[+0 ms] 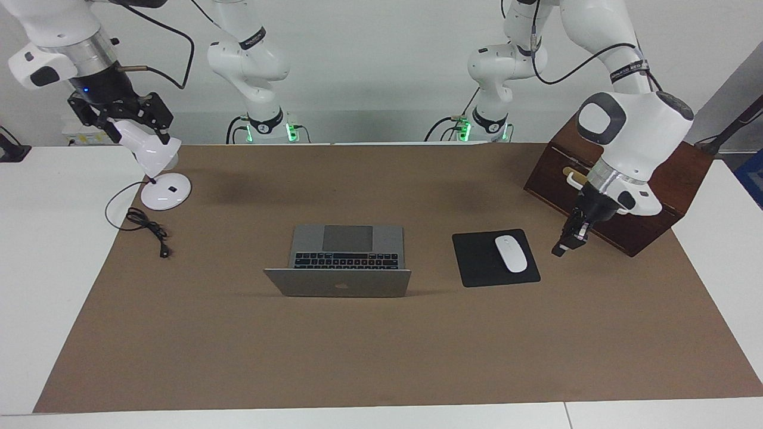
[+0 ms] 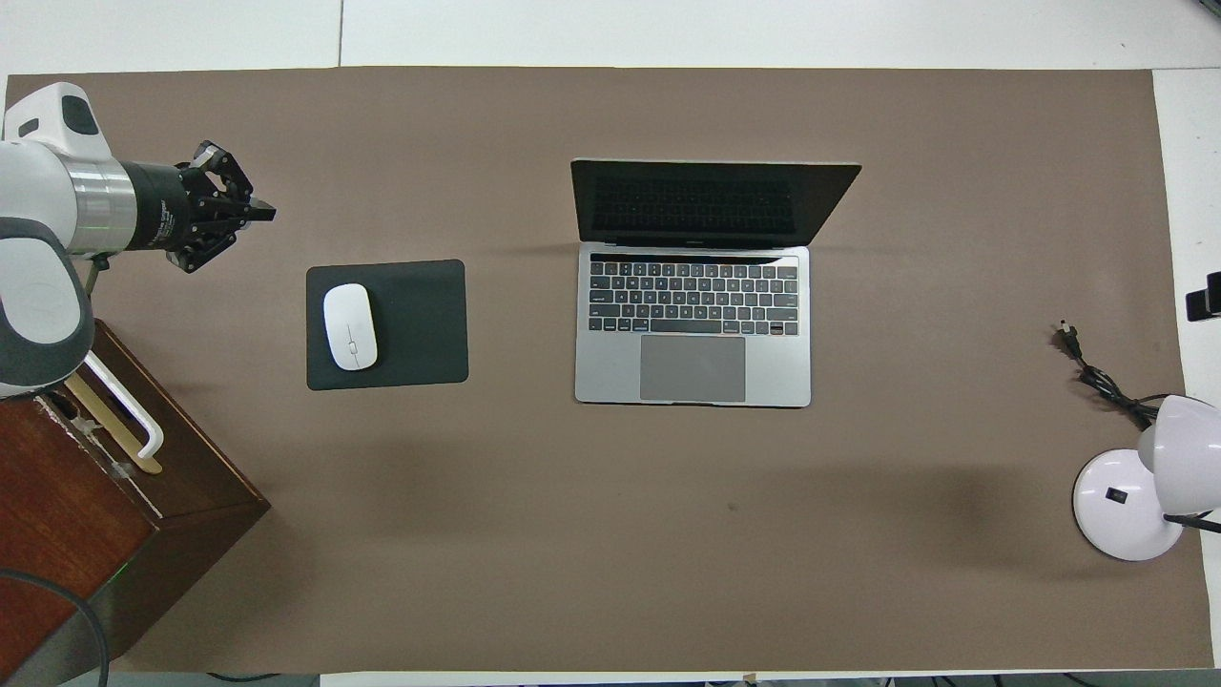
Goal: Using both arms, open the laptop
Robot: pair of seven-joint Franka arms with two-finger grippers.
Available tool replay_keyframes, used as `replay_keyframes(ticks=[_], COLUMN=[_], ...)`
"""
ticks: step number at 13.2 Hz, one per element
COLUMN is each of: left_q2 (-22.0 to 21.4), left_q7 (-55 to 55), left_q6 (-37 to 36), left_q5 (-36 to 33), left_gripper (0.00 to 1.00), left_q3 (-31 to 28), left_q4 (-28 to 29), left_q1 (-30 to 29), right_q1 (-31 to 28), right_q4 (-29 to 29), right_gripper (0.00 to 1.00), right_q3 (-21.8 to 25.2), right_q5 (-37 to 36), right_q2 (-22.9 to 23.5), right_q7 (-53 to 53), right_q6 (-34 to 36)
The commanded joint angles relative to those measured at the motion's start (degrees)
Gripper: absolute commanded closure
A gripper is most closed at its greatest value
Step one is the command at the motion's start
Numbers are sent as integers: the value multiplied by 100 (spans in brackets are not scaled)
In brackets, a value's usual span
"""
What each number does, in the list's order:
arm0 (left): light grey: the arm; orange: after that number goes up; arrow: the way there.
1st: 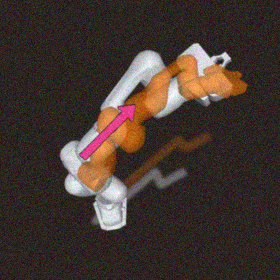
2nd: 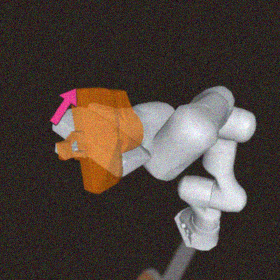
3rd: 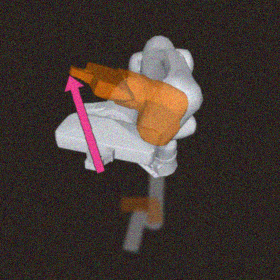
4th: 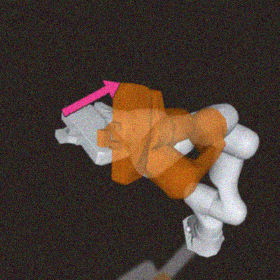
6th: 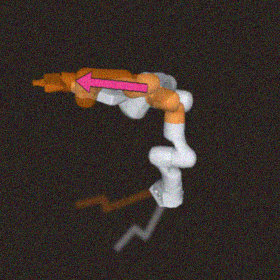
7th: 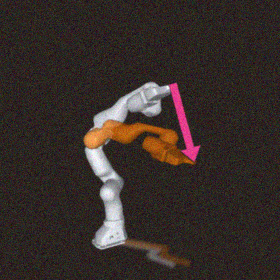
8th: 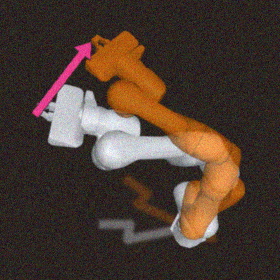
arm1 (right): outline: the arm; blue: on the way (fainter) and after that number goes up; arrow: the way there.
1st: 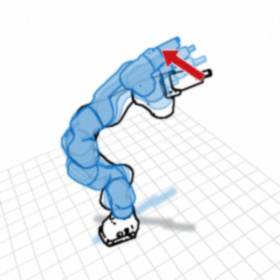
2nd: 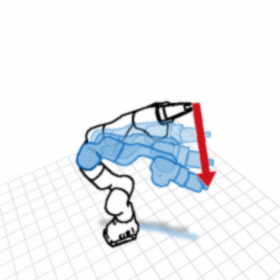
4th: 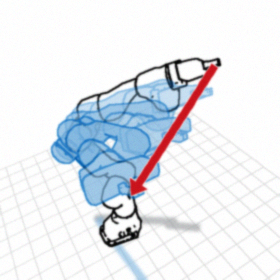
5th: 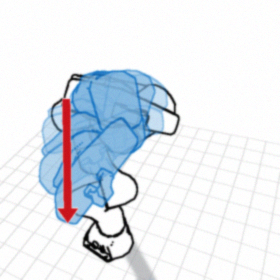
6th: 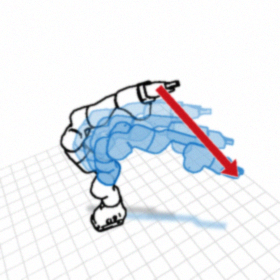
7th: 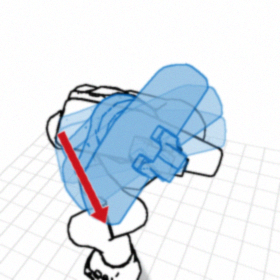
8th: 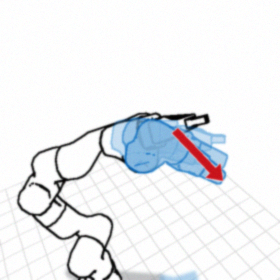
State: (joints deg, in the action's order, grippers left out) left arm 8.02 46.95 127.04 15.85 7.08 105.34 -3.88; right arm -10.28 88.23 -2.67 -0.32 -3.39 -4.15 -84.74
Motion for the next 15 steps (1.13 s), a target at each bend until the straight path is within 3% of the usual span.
replay_keyframes(ticks=[1,5,8,11,12,13,14,15], left_q2=[-423,-1248,-1531,-1400,-1269,-1233,-1172,-1154], left_q7=[-630,-2178,-2962,-3087,-3069,-3017,-3025,-3008], left_q6=[-1097,-2540,-3613,-3213,-3211,-3246,-3229,-3177], left_q5=[-565,-872,-1198,-1208,-1208,-1199,-1199,-1199], left_gripper=[100,100,100,100,78,75,56,5], left_q3=[-119,-383,-392,-470,-636,-725,-735,-735], left_q4=[-4,188,198,224,181,111,23,22], left_q1=[1,-42,-61,-17,175,351,405,475], right_q1=[-158,-184,-220,-220,-220,-220,-220,-211], right_q4=[133,176,238,256,256,290,343,352], right_gripper=[0,0,0,0,0,0,0,0], right_q3=[-129,-129,-138,-138,-138,-138,-138,-138], right_q5=[102,94,103,94,102,103,94,102], right_q2=[-118,-118,-136,-145,-153,-145,-145,-153], right_q7=[37,46,28,37,37,37,37,28], right_q6=[-33,-33,-33,-42,-60,-112,-121,-95])
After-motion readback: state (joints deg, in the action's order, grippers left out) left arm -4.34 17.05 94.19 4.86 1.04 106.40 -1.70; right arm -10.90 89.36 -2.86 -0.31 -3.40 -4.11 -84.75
